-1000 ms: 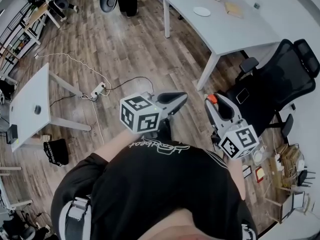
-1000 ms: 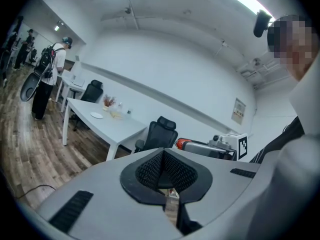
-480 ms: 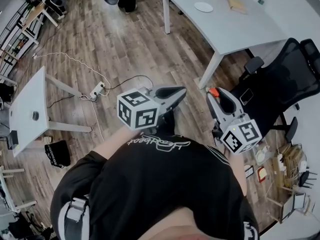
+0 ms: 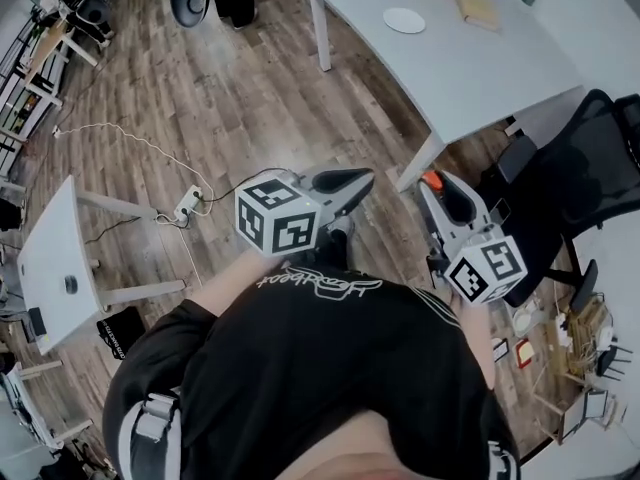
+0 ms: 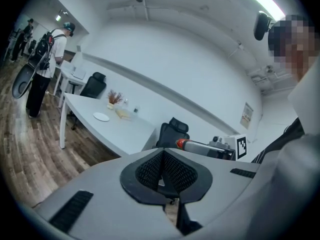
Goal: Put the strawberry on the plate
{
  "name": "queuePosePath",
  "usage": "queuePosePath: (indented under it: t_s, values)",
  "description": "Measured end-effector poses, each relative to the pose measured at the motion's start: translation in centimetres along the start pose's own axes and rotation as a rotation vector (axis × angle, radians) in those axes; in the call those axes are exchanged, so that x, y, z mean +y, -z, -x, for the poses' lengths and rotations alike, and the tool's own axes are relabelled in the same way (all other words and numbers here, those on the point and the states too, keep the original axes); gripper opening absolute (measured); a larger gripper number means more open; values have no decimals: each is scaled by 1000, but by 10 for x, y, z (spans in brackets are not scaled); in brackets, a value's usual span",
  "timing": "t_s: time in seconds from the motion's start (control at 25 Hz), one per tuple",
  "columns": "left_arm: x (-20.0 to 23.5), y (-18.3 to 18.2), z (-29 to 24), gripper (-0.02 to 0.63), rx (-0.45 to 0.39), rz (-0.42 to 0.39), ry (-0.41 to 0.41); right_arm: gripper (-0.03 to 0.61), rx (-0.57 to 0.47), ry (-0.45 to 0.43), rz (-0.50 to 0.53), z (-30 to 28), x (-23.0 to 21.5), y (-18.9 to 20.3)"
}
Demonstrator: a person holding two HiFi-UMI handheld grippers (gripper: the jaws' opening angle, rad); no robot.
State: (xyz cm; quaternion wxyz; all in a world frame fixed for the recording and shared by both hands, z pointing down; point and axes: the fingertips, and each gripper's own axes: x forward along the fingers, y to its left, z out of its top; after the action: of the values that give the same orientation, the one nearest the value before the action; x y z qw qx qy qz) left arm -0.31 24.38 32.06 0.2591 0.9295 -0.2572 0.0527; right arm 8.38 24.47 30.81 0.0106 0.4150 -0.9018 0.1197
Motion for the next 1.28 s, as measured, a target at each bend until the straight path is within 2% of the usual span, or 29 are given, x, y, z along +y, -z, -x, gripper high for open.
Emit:
queuePosePath:
  t_s: [0.36, 0.56, 0.68, 0.76, 0.88, 1.28]
  values:
    - [133, -93, -58, 7, 15, 13, 21, 132, 32, 44, 3, -136, -86, -47]
    - [193, -123, -80, 8, 28, 34, 22, 132, 51, 56, 13, -197, -118, -63]
    - [221, -142, -83, 8, 15, 6, 9, 132, 54, 58, 28, -225, -126, -72]
    - [236, -150, -83, 8, 10, -12, -1, 132, 61, 58, 38, -238, -130, -74]
    - [252, -157, -84, 8, 6, 5, 1, 132, 74, 60, 43, -250, -135, -73]
    - [273, -177, -105, 7, -17, -7, -2, 132, 78, 34, 57, -277, -159, -79]
